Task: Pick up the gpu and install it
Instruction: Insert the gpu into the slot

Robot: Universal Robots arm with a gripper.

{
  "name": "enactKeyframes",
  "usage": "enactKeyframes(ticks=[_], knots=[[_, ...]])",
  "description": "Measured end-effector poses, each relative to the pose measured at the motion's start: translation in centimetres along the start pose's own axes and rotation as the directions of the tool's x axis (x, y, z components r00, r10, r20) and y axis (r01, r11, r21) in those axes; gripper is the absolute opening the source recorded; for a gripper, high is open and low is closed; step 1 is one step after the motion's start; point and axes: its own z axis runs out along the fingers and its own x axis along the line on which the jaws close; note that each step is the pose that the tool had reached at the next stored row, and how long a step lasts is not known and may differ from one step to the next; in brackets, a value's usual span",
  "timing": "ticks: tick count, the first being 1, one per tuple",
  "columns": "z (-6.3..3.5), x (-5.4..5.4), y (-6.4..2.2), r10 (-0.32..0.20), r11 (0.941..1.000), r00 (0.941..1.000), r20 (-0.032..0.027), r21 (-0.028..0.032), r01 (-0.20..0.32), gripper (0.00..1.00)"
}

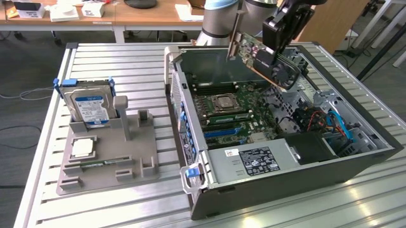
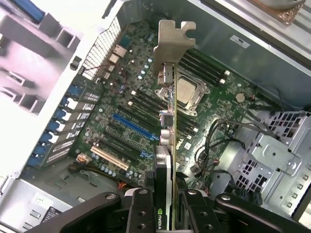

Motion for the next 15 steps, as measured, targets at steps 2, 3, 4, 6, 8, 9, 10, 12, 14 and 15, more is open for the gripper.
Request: enactKeyframes(ticks=[2,3,4,6,8,9,10,12,14,15], knots=[[0.00,0.00,0.00,-0.023,0.9997,0.9997,-0.0010,-0.0005,0.023,0.27],[0.00,0.00,0.00,-0.034,0.9994,0.9994,-0.0015,-0.0007,0.034,0.27],[0.00,0.00,0.00,-0.045,0.9990,0.9990,-0.0020,-0.0010,0.045,0.27],[0.00,0.00,0.00,-0.070,0.9976,0.9976,-0.0030,-0.0016,0.070,0.27],[0.00,0.00,0.00,-0.094,0.9956,0.9956,-0.0040,-0.0022,0.094,0.27],[0.00,0.00,0.00,-0.105,0.9944,0.9944,-0.0045,-0.0026,0.105,0.27],[0.00,0.00,0.00,-0.117,0.9931,0.9931,-0.0050,-0.0029,0.117,0.27],[0.00,0.00,0.00,-0.142,0.9898,0.9898,-0.0060,-0.0035,0.142,0.27],[0.00,0.00,0.00,-0.167,0.9859,0.9859,-0.0070,-0.0043,0.167,0.27],[0.00,0.00,0.00,-0.180,0.9837,0.9837,-0.0076,-0.0046,0.180,0.27]])
